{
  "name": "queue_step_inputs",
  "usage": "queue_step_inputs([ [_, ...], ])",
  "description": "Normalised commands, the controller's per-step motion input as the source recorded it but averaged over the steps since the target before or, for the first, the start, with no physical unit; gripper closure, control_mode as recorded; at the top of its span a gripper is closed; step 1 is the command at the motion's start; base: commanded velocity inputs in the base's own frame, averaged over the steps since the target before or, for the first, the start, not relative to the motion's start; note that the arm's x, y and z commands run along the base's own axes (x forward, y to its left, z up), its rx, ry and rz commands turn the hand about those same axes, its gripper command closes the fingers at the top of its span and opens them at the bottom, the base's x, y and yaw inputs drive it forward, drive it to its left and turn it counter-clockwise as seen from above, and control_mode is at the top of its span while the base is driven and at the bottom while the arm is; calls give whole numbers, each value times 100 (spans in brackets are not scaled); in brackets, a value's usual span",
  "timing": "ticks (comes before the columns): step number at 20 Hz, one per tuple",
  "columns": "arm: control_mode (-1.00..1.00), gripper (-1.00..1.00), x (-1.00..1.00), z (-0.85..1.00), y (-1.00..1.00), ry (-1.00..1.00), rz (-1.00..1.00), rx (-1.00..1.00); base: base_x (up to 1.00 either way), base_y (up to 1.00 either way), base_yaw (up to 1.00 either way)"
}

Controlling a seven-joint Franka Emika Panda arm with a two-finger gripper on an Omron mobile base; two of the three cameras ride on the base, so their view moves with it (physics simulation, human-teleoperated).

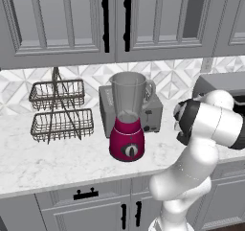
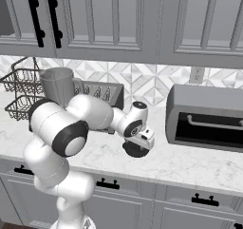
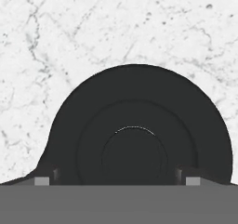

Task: Close the lid blender by securely placing the lid on top.

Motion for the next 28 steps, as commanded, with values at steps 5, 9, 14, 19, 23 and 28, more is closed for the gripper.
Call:
queue_step_inputs([
  [5, -100, -100, 23, -20, 0, -4, 0, 0, 0, 0, 0],
  [9, -100, -100, 30, -24, 0, -2, 0, 0, 0, 0, 0],
  [14, -100, 100, 9, -61, 10, 0, 0, -5, 0, 0, 0],
  [19, -100, 100, 0, -59, 18, -1, 0, 0, 0, 0, 0],
  [23, -100, 100, -5, -28, 15, 0, 0, 0, 0, 0, 0],
  [28, -100, 100, -17, 5, 0, -1, 0, 0, 0, 0, 0],
])
